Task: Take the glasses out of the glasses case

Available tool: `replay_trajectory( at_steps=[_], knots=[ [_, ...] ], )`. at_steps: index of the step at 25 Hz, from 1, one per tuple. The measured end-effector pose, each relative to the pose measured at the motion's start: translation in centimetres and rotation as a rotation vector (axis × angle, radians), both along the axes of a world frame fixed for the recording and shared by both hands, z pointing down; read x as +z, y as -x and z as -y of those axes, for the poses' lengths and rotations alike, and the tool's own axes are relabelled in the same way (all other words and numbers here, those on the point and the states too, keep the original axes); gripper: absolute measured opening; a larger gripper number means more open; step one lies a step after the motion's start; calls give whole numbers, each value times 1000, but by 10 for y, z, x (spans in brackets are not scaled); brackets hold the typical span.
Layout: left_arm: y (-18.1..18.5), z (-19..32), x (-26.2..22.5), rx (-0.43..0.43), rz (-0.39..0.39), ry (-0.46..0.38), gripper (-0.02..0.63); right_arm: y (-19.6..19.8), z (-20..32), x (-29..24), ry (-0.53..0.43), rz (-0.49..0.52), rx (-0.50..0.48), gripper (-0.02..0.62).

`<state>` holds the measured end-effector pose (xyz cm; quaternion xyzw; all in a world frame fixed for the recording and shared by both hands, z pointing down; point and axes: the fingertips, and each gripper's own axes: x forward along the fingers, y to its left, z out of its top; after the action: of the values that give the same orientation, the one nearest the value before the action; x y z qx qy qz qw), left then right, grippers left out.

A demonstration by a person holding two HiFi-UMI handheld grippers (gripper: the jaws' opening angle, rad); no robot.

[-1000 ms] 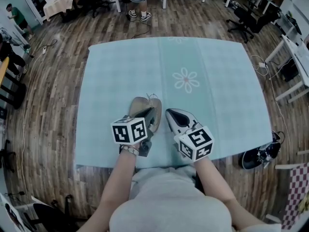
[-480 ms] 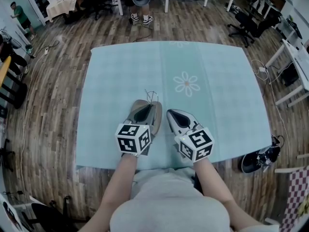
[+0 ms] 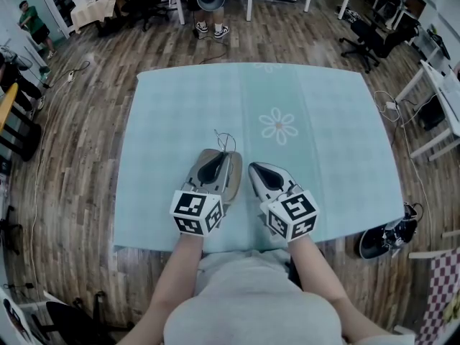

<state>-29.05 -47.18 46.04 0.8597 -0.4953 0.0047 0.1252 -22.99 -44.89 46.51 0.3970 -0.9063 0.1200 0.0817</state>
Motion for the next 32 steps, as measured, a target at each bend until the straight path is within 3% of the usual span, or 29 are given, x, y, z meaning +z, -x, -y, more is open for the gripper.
replay_trajectory(
  at_steps=[8,16,26,32],
  knots=[
    [5,-5,-26,-13,57,-182,34,5,2,-12,-56,-3,7,8],
    [9,-14,-44,-45,38,-316,34,4,1,-33,-160,22,11,8],
    [10,-19,-66,-39,49,-391,34,5,-8,-76,-379,51,26,6],
    [8,-25,-75,-24,59,-423,34,0,-9,-87,-425,56,74,6]
  ],
)
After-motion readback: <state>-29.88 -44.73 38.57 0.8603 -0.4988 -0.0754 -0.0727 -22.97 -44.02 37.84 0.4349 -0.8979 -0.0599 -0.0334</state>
